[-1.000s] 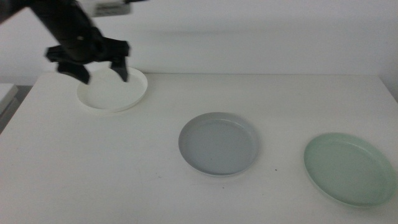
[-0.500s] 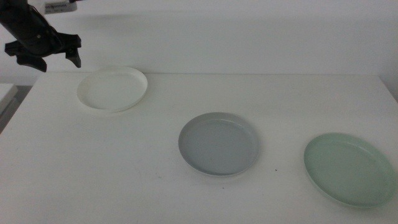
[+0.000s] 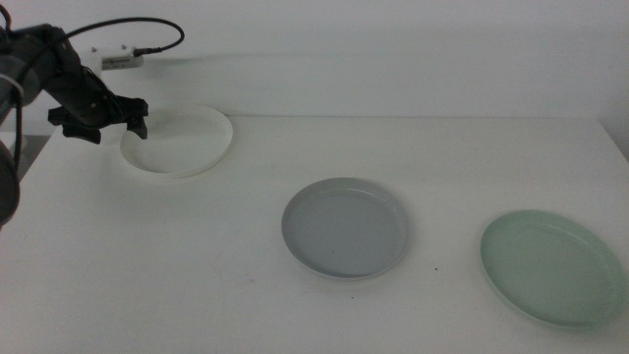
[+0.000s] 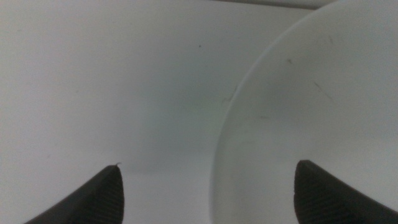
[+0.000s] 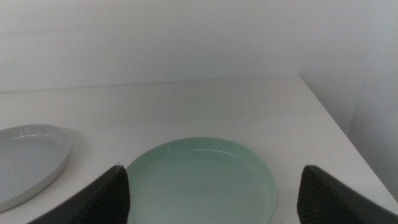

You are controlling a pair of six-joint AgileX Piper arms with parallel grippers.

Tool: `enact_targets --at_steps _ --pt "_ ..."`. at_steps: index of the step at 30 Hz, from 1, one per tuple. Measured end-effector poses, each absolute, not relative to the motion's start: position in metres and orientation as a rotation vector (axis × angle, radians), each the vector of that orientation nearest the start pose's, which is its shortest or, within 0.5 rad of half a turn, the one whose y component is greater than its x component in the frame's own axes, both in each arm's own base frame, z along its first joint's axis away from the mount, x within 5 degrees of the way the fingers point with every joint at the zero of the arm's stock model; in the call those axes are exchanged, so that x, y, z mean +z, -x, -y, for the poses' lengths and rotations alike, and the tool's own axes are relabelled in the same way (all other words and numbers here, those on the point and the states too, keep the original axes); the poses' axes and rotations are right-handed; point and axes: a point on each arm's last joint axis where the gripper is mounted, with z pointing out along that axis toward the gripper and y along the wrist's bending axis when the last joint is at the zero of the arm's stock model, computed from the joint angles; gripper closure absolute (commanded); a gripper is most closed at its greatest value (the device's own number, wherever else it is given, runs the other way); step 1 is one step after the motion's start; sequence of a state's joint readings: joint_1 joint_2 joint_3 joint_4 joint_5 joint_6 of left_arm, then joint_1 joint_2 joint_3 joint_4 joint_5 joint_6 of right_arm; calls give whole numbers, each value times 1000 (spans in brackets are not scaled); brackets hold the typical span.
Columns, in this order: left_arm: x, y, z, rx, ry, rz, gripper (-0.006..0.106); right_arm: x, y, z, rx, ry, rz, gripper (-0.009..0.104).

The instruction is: Stack the three bowls on top of each other.

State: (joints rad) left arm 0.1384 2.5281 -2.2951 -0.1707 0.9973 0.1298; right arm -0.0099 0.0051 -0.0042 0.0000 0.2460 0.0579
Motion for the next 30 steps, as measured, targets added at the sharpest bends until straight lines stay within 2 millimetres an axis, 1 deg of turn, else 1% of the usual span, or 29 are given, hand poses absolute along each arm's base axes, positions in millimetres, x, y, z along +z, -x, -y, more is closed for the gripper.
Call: enact_targets --at_steps 3,6,10,12,15,17,20,22,24,26,30 --pt "149 -541 -62 -146 100 -2686 7 192 -56 1 35 -59 -1730 2" --pt "144 -543 -61 -149 97 -2682 12 192 -56 1 35 -59 -1730 2" --pt "140 -545 -60 -163 104 -2673 24 192 -56 1 35 -59 -1730 2" --pt "139 -546 -59 -170 106 -2669 36 192 -56 1 35 -59 -1730 2" --pt "139 -546 -58 -183 111 -2670 60 192 -56 1 35 -59 -1730 2" --pt "139 -545 -57 -205 116 -2681 79 192 -56 1 35 -59 -1730 2" --pt "140 -544 -55 -231 121 -2703 102 192 -56 1 35 -59 -1730 2" --pt "142 -543 -54 -249 128 -2711 102 192 -56 1 35 -59 -1730 2" --pt "149 -541 -53 -261 130 -2714 102 192 -56 1 35 -59 -1730 2" --pt "165 -538 -51 -272 121 -2706 102 192 -56 1 35 -59 -1730 2" --pt "219 -526 -40 -261 70 -2655 102 192 -56 1 35 -59 -1730 2"
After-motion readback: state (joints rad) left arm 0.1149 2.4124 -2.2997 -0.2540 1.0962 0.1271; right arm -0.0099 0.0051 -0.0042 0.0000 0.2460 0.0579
